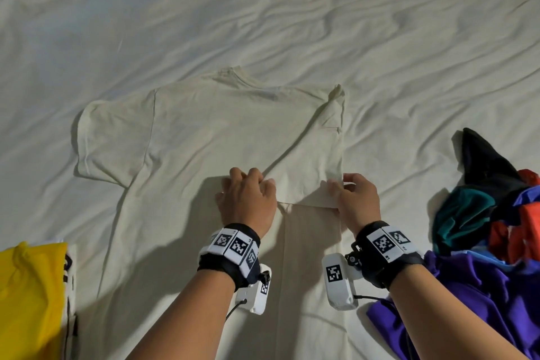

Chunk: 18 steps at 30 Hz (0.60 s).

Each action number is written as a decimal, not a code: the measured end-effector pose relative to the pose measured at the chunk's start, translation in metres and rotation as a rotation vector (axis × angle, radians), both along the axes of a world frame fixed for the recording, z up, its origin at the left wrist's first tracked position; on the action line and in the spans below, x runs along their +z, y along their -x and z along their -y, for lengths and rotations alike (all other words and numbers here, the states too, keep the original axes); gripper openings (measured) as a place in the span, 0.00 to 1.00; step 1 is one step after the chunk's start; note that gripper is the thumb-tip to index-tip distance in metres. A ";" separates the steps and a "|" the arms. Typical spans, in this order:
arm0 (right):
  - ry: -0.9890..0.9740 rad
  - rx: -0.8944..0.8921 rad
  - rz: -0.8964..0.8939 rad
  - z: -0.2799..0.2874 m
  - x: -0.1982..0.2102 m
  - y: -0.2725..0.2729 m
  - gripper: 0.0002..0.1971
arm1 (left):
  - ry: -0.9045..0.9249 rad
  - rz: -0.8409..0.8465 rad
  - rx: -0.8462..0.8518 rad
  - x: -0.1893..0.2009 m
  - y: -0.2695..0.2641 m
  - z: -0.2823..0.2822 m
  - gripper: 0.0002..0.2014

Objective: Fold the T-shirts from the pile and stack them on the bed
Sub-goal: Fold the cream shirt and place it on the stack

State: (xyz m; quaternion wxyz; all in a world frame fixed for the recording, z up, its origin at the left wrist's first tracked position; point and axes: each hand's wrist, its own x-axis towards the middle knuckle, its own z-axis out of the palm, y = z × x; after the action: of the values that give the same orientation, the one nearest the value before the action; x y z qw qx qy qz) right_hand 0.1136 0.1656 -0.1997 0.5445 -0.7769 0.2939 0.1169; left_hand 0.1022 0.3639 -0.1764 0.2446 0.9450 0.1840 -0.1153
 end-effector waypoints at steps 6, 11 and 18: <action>0.093 0.096 0.005 0.002 0.010 -0.010 0.05 | 0.034 -0.077 0.088 0.000 -0.013 -0.008 0.09; 0.342 0.203 -0.078 0.001 0.026 -0.035 0.18 | -0.237 -0.092 -0.099 0.001 -0.018 0.004 0.15; 0.258 0.052 0.083 -0.001 0.024 -0.131 0.25 | -0.195 0.001 -0.336 -0.049 -0.025 0.006 0.33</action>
State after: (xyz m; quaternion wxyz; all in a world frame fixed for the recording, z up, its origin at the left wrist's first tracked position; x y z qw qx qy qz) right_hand 0.2448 0.1665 -0.1758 0.4485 -0.8520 0.2635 0.0598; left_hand 0.1271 0.3580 -0.2258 0.1295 0.9817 0.0340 -0.1355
